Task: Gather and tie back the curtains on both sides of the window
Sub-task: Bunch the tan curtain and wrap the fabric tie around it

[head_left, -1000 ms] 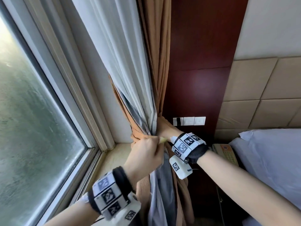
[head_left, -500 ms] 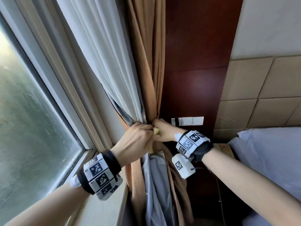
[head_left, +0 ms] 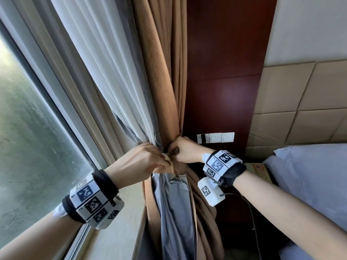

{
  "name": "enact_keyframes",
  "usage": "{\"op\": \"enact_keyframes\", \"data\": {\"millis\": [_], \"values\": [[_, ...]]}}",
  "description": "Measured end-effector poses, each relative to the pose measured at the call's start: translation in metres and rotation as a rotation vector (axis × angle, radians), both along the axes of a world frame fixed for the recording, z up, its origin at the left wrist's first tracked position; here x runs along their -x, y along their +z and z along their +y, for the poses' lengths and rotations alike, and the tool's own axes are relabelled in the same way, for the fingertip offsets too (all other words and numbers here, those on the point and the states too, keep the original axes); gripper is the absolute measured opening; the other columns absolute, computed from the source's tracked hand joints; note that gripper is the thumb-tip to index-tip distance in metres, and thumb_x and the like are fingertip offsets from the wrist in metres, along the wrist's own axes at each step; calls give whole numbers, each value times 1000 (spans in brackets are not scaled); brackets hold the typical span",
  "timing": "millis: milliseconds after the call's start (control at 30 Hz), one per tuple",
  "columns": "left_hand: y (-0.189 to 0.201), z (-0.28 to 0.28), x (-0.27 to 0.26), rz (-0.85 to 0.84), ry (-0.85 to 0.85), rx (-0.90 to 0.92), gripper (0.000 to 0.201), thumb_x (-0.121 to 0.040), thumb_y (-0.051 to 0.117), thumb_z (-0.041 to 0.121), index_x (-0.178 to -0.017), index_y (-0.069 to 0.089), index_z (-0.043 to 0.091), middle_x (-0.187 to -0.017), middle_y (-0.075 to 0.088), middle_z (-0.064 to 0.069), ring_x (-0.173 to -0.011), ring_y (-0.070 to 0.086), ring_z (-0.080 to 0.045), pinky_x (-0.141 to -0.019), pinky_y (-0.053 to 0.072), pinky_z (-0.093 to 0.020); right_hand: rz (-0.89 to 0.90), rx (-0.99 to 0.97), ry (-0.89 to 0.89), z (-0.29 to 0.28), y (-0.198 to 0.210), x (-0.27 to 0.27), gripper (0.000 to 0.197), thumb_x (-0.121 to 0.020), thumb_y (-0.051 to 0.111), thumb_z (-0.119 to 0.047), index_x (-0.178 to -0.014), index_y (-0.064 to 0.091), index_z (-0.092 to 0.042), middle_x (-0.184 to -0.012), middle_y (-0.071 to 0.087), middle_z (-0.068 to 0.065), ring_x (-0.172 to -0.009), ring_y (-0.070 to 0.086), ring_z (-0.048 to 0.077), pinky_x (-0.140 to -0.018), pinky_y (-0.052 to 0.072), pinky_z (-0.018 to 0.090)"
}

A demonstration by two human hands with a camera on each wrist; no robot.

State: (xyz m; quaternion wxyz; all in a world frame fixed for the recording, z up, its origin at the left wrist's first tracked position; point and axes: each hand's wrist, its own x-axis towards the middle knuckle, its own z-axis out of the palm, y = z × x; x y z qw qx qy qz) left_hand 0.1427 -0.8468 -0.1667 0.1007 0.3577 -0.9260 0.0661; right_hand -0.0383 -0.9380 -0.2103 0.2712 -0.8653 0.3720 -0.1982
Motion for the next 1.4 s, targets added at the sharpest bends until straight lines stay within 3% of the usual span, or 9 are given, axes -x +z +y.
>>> {"op": "enact_keyframes", "data": {"millis": [200, 367, 567, 667, 767, 900, 1033, 1233, 1400], "values": [[0, 16, -5, -41, 58, 51, 38, -85, 66, 11, -115, 44, 12, -72, 59, 2, -68, 56, -21, -78, 37, -20, -22, -66, 4, 1, 1, -2, 22, -77, 77, -29, -75, 73, -8, -65, 60, -2, -64, 50, 7, -63, 43, 24], [-6, 11, -10, 37, 18, 2, 19, -82, 73, 8, -98, 69, 17, -101, 64, 5, -100, 60, -14, -93, 47, -24, -11, -56, 7, 2, 3, -2, 39, -76, 76, -25, -47, 52, -23, -44, 44, -13, -49, 41, 0, -54, 35, 20], [-12, 13, 7, -142, 17, 27, 13, -86, 56, 15, -90, 66, 21, -94, 67, 7, -99, 58, -15, -91, 43, -29, 21, -7, 2, 1, 2, -8, 26, -78, 66, -10, -54, 58, -13, -50, 46, -9, -57, 42, 9, -60, 35, 18], [-16, 8, 29, -208, 11, 41, 10, -83, 55, 9, -83, 56, 20, -79, 66, 5, -83, 60, -18, -88, 40, -25, 45, 20, -4, -3, 5, -9, 38, -77, 59, -2, -49, 53, -27, -52, 45, -14, -72, 44, 11, -55, 25, 3], [-23, 2, 34, -203, 106, 83, 21, -77, 58, 7, -82, 45, 23, -66, 61, 6, -65, 59, -20, -71, 44, -28, 5, -10, 7, -4, 1, -3, 26, -82, 64, -11, -60, 64, -25, -50, 53, -17, -60, 51, -4, -56, 29, 3], [-25, 0, 26, -200, 280, 154, 17, -76, 55, 18, -91, 63, 23, -55, 59, 5, -47, 59, -20, -54, 46, -25, -36, -64, -8, -3, -1, -1, 7, -82, 69, -16, -79, 74, -19, -63, 60, -15, -67, 55, -3, -60, 37, 7], [-24, -2, 23, -78, 417, 194, 28, -76, 52, 25, -93, 73, 17, -48, 60, -2, -45, 59, -27, -43, 44, -25, -93, -91, -3, -4, -1, 0, 12, -77, 74, -11, -72, 70, -21, -57, 58, -16, -56, 52, -10, -58, 36, 4], [-33, 0, 23, 135, 642, 89, 17, -81, 69, 22, -82, 65, 6, -64, 66, -15, -68, 63, -39, -55, 43, -34, -132, -78, 9, 2, -4, -6, 13, -84, 73, -26, -82, 75, -13, -64, 60, -10, -62, 52, -2, -58, 39, 11], [-33, -4, 28, 225, 649, -15, 45, -88, 66, 25, -111, 44, -8, -71, 61, -11, -74, 63, -35, -59, 32, -30, -172, -106, -10, 3, -15, -3, 11, -89, 68, -31, -84, 73, -22, -75, 68, -8, -72, 59, 0, -70, 43, 21]]}}
